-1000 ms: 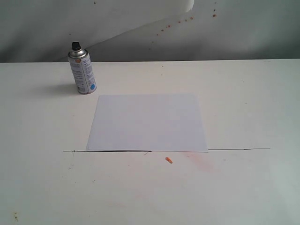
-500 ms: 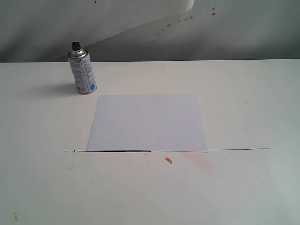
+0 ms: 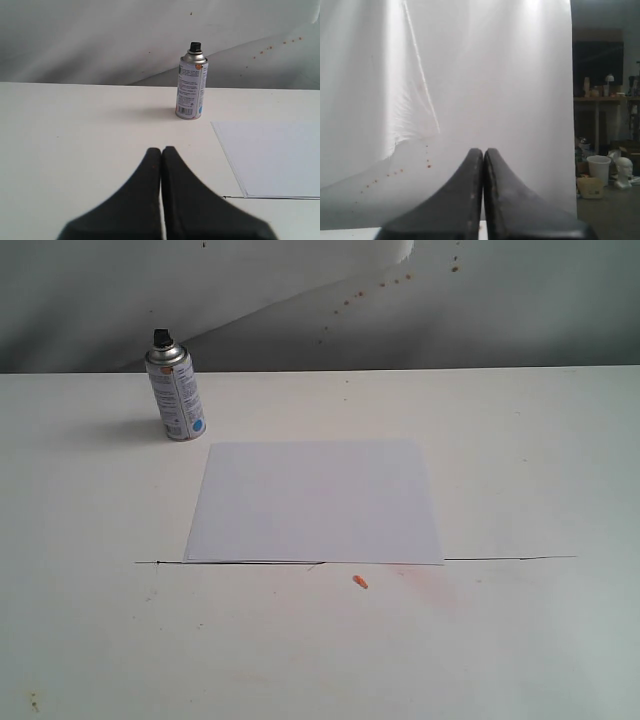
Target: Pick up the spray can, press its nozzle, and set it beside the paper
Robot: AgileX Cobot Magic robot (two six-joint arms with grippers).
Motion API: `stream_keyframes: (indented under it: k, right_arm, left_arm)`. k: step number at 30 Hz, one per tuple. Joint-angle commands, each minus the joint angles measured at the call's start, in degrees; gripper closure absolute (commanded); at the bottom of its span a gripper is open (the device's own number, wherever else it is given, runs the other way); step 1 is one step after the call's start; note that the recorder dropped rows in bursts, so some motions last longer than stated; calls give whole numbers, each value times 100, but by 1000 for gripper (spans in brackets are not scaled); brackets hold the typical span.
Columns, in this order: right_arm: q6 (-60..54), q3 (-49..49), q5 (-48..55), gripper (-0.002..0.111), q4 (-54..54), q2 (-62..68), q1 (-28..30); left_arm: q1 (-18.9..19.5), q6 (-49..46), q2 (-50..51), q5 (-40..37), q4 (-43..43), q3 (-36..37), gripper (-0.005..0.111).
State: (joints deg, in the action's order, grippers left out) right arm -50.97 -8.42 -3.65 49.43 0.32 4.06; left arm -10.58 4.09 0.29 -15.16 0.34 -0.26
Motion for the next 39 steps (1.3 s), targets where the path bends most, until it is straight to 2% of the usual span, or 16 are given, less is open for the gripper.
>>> stream_keyframes:
  k: [1,4,6,17,29,39]
  right_arm:
    - [2934,-37,415,108,-3023,-7,-6]
    - [4535,-37,975,108,-4667,-7,-6]
    - [4755,39,1188,108,-4943,-7,-6]
    - [4860,842,1162,108,-4880,-7,-6]
    - [4820,842,2240,108,-4943,-19,-6]
    - [4838,842,2358,108,-4868,-32,-6]
  left_arm:
    - [-34,-1,-29,-14,20,26,106]
    - [-34,-1,-29,-14,20,26,106]
    - [-34,-1,-29,-14,20,26,106]
    - [-34,-1,-29,-14,20,26,106]
    - [-34,-1,-29,-14,20,26,106]
    - [-34,0,-29,-4,20,26,106]
